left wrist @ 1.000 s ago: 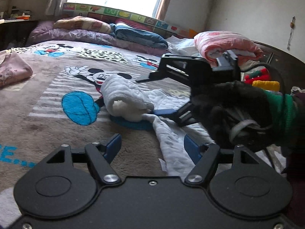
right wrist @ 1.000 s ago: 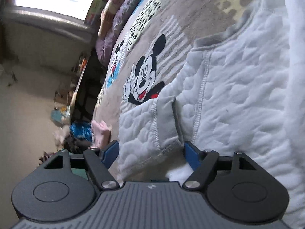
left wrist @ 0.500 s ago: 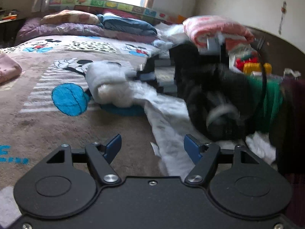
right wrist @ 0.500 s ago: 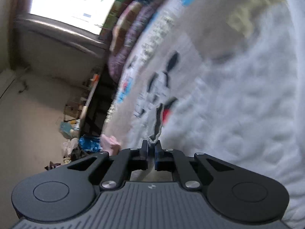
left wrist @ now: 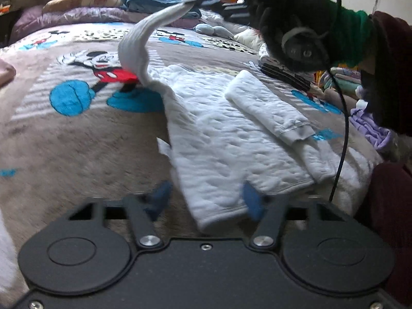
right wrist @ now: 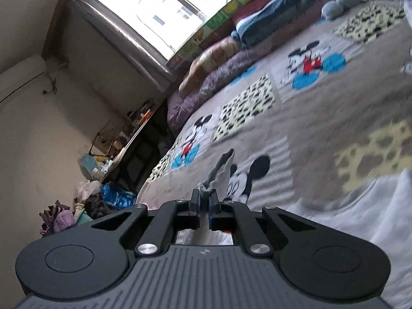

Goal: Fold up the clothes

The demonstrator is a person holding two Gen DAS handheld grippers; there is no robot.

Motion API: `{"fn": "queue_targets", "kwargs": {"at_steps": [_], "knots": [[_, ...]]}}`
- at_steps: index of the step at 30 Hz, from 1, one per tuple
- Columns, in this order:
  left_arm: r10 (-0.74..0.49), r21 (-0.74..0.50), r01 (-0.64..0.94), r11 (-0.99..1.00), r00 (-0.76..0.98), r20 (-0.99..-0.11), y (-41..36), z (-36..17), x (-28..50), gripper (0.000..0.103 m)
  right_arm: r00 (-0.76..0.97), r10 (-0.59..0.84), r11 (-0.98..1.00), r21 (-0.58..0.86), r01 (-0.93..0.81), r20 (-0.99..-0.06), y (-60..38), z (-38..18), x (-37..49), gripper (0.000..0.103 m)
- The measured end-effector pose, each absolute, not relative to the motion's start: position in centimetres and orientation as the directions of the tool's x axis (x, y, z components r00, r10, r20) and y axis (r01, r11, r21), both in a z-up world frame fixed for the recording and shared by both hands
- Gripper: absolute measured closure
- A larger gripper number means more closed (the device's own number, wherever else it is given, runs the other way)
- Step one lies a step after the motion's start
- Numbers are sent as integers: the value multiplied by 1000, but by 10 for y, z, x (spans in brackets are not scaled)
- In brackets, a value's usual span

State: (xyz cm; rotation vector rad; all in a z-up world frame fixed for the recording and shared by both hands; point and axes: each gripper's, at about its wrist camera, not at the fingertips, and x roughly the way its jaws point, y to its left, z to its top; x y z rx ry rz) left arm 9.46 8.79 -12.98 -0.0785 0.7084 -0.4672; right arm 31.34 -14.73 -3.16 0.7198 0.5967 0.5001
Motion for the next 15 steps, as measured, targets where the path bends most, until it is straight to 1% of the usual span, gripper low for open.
{"fn": "queue_targets", "kwargs": {"at_steps": [1, 2, 3, 7, 11, 15], "knots": [[-431, -207, 390, 897, 668, -607, 83, -129, 93, 70, 731, 598, 660, 719, -217, -328, -152, -28, 314, 96], [-423, -190, 394, 899, 675, -605, 79, -129, 92, 74, 738, 590, 668, 712, -218, -328, -158, -25, 314, 96], [-421, -181, 397, 900, 681, -599, 75, -127, 90, 82, 744, 583, 674, 706, -218, -327, -163, -22, 315, 96], [-437, -167, 422, 891, 700, -565, 64, -118, 88, 89, 768, 554, 691, 692, -210, -321, -185, -17, 315, 96], [-445, -125, 457, 881, 706, -551, 48, -111, 88, 90, 791, 524, 701, 688, -188, -317, -209, -19, 312, 96], [-445, -66, 497, 865, 700, -559, 27, -110, 90, 90, 818, 486, 700, 698, -153, -308, -239, -23, 310, 96]]}}
